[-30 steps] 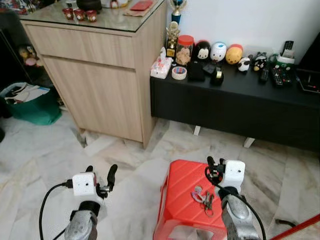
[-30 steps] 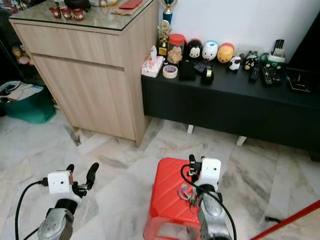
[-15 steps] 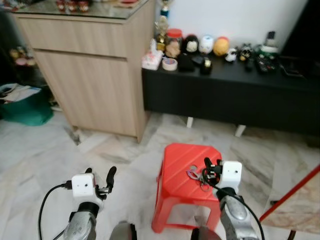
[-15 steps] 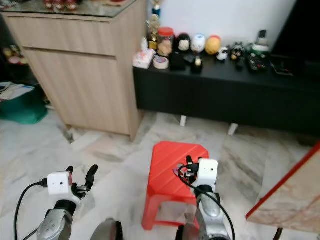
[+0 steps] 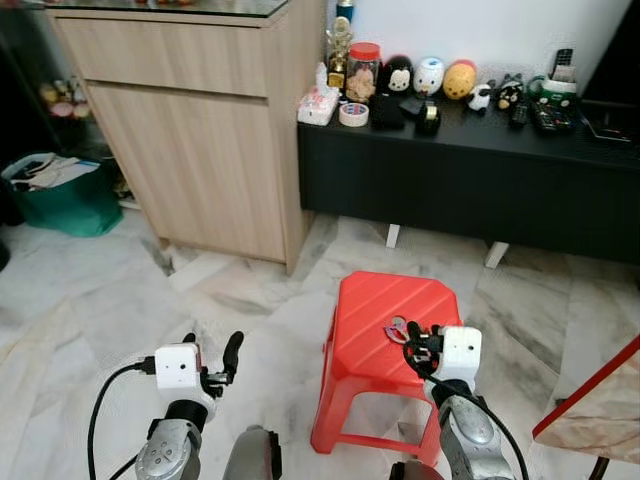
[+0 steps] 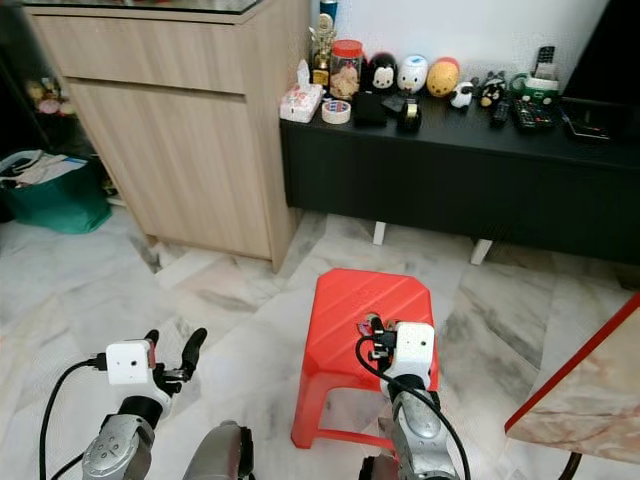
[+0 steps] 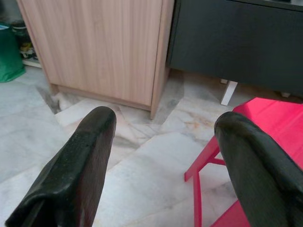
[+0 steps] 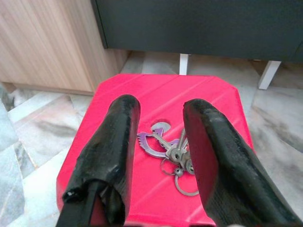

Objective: Hang keys on a hook

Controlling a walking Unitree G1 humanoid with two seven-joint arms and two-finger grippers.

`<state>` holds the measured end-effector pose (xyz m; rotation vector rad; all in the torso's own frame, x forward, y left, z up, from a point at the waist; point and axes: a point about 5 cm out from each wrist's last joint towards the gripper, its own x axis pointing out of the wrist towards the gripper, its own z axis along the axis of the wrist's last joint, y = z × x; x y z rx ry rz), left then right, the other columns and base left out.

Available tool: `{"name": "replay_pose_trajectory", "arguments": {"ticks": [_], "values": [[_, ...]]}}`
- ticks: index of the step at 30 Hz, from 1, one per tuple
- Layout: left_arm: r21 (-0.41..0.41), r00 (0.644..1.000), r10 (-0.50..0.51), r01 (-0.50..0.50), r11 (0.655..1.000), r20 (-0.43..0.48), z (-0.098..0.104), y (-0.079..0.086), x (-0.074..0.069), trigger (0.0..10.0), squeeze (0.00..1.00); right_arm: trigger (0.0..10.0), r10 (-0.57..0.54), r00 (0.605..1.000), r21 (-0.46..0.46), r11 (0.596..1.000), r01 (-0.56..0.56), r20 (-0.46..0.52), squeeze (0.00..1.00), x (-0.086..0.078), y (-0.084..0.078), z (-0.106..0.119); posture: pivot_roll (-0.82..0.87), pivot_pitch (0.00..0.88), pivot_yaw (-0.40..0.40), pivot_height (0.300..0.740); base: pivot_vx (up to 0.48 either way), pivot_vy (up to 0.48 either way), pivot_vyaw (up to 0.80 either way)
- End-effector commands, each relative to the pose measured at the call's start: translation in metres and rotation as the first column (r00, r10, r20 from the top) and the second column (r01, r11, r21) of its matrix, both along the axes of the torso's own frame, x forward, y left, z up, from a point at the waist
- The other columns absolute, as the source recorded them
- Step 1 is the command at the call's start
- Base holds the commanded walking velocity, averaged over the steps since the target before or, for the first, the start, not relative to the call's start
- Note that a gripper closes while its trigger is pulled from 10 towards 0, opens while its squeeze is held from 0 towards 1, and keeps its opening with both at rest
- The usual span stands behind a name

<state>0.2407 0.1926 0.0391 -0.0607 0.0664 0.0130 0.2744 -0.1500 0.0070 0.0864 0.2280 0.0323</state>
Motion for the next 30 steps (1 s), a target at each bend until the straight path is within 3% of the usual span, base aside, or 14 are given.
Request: {"name": "replay_pose_trajectory", "arguments": {"ticks": [1,7,26,30], "values": [[-0.010,1.000,-0.007,0.007,1.000,-0.002,0.002,0.000,0.001,10.0,0.00,10.0,0.020,1.000,-0.018,1.000,-0.021,-0.010,0.00,0.000,0.002,-0.001,0.09,0.055,-0.016,0.644,0.296,0.000,0.00],[-0.011,1.000,-0.011,0.011,1.000,-0.004,0.001,-0.001,0.001,10.0,0.00,10.0,0.026,1.000,-0.020,0.999,-0.026,-0.010,0.00,0.000,0.003,-0.001,0.09,0.061,-0.016,0.644,0.299,0.000,0.65],[-0.019,1.000,-0.023,0.023,1.000,-0.006,0.001,-0.003,0.000,10.0,0.00,10.0,-0.018,1.000,-0.016,1.000,0.017,-0.024,0.00,0.000,-0.001,-0.003,0.09,0.073,-0.016,0.644,0.284,0.000,0.00],[-0.017,1.000,-0.020,0.020,1.000,-0.007,0.001,-0.002,0.000,10.0,0.00,10.0,-0.081,0.996,-0.016,0.997,0.080,-0.047,0.00,0.001,-0.007,-0.005,0.10,0.076,-0.018,0.644,0.250,0.000,0.00]]}}
